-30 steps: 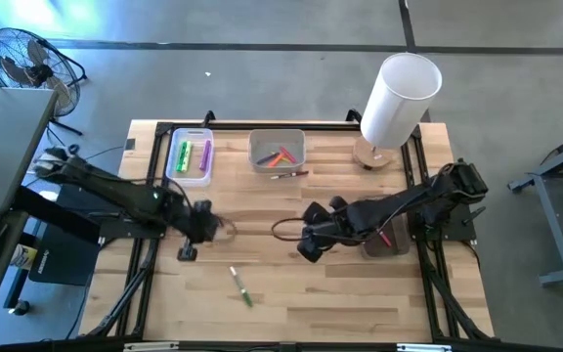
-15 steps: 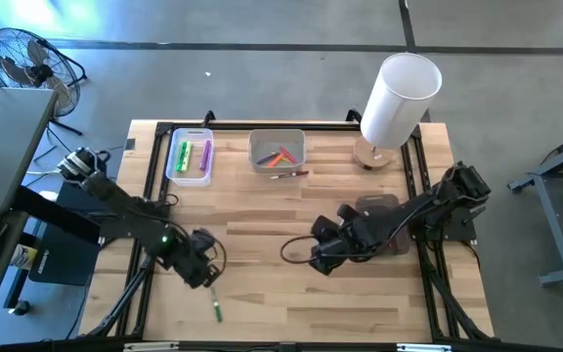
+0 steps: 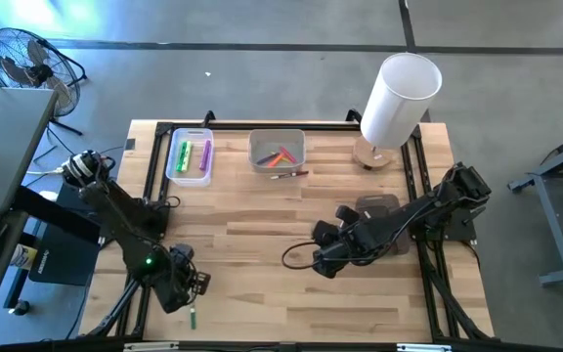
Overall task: Pick & Place Markers
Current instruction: Put the green marker into the black bin
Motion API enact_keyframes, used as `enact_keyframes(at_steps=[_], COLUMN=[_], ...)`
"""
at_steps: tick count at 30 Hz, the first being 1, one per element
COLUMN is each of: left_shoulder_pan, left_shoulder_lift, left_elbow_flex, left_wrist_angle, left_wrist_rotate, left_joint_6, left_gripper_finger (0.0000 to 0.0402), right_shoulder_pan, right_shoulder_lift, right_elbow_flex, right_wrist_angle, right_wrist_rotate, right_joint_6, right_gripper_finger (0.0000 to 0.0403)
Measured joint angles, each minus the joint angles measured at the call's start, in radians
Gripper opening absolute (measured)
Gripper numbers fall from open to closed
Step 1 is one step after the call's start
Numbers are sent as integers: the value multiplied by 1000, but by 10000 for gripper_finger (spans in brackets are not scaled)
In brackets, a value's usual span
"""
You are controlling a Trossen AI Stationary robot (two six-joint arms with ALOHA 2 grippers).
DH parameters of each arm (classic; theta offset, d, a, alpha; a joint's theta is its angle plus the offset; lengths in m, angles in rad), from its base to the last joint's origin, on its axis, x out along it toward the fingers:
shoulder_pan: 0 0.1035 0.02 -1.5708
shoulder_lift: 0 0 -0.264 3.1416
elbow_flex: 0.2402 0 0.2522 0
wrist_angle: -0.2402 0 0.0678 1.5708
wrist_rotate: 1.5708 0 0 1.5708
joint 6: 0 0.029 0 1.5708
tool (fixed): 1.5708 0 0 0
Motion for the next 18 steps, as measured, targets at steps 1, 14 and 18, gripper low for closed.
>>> enact_keyframes(at_steps=[1,14,18], left_shoulder_pan=[-5,-14,-21], left_shoulder_lift=[0,111,158], left_elbow_flex=[0,0,-1], left_wrist_angle=[11,-4,-56], left_wrist_rotate=[6,211,315], left_joint_6=[-2,-19,-24], left_gripper_finger=[11,110,122], right_shoulder_pan=[0,0,0], right_shoulder_lift=[0,0,0], right_elbow_flex=[0,0,0], right_wrist_angle=[0,2,4], right_wrist_rotate=[0,0,-3], right_joint_6=[-5,-15,-15], right_gripper_finger=[0,0,0])
